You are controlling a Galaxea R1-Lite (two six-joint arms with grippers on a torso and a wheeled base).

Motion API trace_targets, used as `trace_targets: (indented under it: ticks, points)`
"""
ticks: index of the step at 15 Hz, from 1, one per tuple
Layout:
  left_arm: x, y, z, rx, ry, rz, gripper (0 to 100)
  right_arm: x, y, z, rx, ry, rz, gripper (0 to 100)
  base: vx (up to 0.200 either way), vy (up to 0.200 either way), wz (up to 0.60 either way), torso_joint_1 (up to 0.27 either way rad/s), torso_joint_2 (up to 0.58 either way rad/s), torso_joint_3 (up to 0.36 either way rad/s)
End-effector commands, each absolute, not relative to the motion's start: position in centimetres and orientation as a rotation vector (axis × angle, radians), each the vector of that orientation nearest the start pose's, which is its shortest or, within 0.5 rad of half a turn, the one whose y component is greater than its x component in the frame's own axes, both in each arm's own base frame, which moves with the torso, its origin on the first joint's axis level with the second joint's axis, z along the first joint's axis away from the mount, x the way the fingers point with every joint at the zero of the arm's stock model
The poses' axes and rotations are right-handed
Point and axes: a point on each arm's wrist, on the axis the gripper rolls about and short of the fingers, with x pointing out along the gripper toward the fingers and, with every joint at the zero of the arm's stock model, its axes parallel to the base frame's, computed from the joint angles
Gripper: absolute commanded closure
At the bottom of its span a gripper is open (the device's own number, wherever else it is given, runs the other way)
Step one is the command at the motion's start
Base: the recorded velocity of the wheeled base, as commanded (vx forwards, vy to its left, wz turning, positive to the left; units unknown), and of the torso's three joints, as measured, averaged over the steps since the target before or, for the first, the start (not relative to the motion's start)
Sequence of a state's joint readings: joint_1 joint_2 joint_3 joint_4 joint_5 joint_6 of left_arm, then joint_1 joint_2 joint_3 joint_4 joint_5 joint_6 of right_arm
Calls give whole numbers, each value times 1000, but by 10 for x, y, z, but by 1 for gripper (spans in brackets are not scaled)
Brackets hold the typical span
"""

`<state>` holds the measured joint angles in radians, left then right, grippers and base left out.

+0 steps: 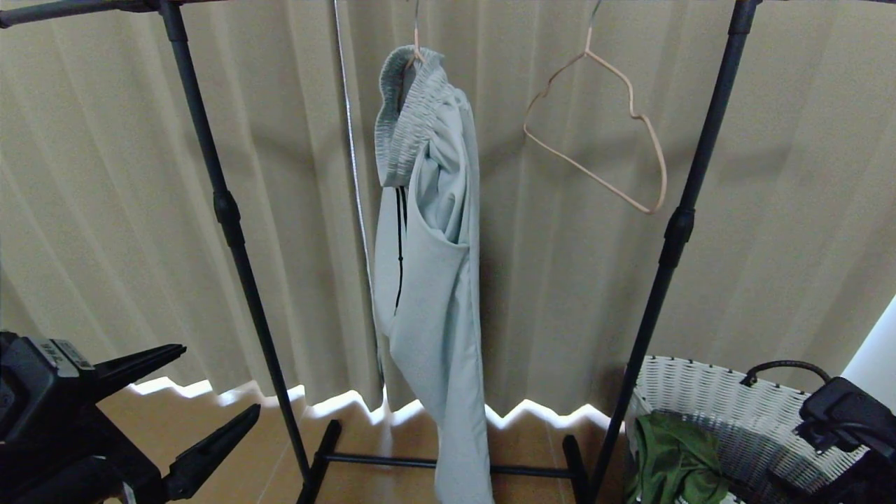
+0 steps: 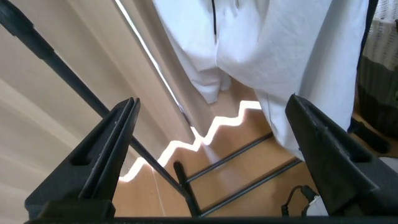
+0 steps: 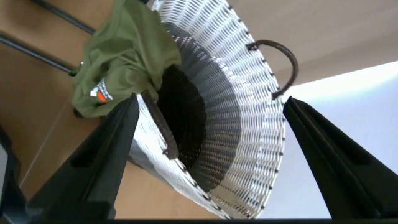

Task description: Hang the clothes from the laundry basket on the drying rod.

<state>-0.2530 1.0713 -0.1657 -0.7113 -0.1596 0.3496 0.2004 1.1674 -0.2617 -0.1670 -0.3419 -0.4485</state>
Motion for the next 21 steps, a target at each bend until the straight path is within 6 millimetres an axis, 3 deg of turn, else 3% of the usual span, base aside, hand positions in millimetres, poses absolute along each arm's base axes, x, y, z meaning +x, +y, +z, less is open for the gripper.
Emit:
trace_targets:
  ticks: [1,4,8,11,16,17,21]
  points:
    - [118,-34,153,353,119,-439,0,156,27,98,-668,887,81,0,0,0,0,0,0,0]
    - [118,-35,150,355,130,-449,0,182,40,81,-703,977,140,0,0,0,0,0,0,0]
    - [118,-36,153,340,118,-463,0,215,67,72,-738,973,211,0,0,0,0,0,0,0]
    - [118,-40,155,308,107,-533,0,250,80,40,-690,1024,182,0,0,0,0,0,0,0]
    - [117,-40,156,304,103,-530,0,279,74,21,-673,1069,126,0,0,0,0,0,0,0]
    - [118,-40,156,303,105,-532,0,294,66,16,-664,1075,72,0,0,0,0,0,0,0]
    - [118,-40,155,304,110,-533,0,314,51,11,-621,1079,13,0,0,0,0,0,0,0]
